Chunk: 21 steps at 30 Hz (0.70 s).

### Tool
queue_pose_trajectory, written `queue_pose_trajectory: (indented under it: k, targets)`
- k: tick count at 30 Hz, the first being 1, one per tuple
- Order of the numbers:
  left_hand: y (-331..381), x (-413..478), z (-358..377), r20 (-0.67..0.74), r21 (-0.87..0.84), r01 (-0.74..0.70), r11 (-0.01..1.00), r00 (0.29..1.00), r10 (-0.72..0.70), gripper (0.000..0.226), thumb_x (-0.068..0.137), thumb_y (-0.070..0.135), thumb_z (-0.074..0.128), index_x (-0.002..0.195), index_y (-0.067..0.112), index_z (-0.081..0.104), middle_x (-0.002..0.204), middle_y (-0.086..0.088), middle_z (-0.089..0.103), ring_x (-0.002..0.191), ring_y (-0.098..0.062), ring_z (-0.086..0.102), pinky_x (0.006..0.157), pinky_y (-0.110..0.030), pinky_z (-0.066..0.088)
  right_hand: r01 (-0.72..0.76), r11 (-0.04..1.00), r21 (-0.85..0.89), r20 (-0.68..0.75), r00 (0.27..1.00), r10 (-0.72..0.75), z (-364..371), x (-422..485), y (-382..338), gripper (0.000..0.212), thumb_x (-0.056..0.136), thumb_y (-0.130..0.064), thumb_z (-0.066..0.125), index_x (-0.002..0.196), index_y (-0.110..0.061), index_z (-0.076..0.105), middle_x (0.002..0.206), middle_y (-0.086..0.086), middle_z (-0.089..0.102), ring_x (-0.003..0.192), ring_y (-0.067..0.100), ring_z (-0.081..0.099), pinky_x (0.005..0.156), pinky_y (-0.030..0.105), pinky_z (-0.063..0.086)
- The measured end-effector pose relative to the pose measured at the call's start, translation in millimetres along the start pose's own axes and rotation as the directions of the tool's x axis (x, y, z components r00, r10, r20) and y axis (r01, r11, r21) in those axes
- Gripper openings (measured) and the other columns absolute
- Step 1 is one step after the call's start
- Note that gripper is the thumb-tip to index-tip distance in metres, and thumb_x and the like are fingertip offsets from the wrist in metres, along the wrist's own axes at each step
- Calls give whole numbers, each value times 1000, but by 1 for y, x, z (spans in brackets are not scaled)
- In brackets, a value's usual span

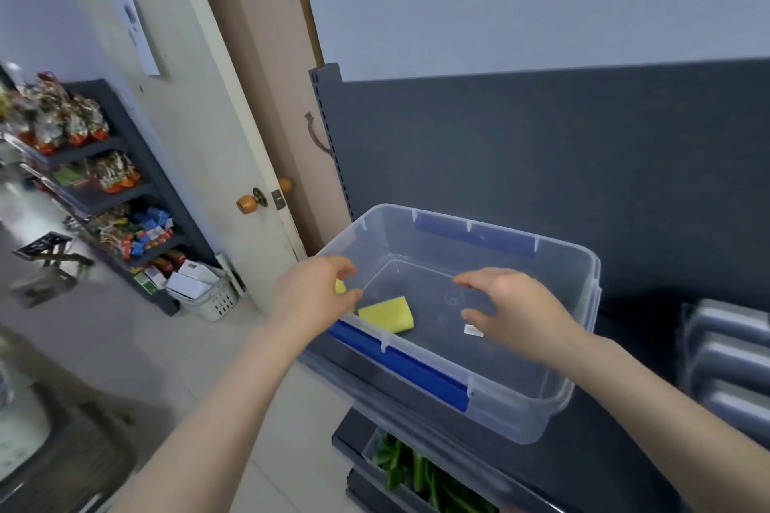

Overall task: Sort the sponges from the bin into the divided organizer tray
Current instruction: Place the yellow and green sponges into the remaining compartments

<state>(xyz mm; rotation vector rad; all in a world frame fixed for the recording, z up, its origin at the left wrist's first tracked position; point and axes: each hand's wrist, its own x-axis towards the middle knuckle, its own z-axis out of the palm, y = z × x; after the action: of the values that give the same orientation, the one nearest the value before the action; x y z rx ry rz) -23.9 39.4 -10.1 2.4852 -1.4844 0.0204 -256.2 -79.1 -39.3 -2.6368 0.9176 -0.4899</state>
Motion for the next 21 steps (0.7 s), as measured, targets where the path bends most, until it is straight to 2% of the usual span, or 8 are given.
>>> queue_pose_trajectory:
  k: [5, 9, 15, 18, 21]
  targets:
    - [-21, 40, 17, 37, 55, 41, 998, 998, -43, 37, 87, 35, 62, 123, 28, 61, 120, 8, 63, 106, -13, 59, 86, -32, 51, 87, 996, -19, 88, 992, -85, 27, 44, 11, 46, 88, -33, 57, 133, -31, 48, 132, -10, 54, 122, 14, 47, 96, 25, 38]
    - [-35, 56, 31, 110, 94, 44, 995, 992, -54, 36, 88, 32, 61, 124, 27, 60, 123, 6, 62, 108, -15, 59, 87, -32, 51, 140, 990, -9, 225, 965, -134, 49, 68, 9, 46, 87, -32, 55, 133, -29, 48, 133, -5, 54, 123, 18, 47, 99, 34, 41]
    - [-51, 77, 51, 229, 210, -62, 976, 973, 13, 33, 97, 21, 46, 126, 31, 58, 121, 2, 64, 107, -20, 60, 89, -32, 50, 208, 975, -75, 418, 894, -159, 83, 97, -2, 44, 88, -28, 54, 132, -26, 49, 125, -1, 56, 116, 24, 50, 91, 39, 46]
    - [-59, 87, 58, 329, 200, -123, 972, 943, 52, 42, 95, 8, 41, 125, 31, 59, 124, -1, 61, 109, -22, 58, 92, -33, 48, 242, 963, -116, 463, 871, -163, 103, 110, -12, 44, 89, -25, 53, 133, -23, 49, 126, 3, 55, 116, 27, 50, 90, 38, 46]
    - [-66, 96, 63, 394, 159, -169, 973, 914, 95, 52, 89, -3, 40, 122, 30, 61, 125, -2, 59, 109, -22, 57, 89, -26, 46, 300, 942, -150, 508, 841, -187, 123, 120, -18, 42, 89, -20, 52, 130, -18, 51, 128, 5, 54, 117, 29, 48, 90, 40, 46]
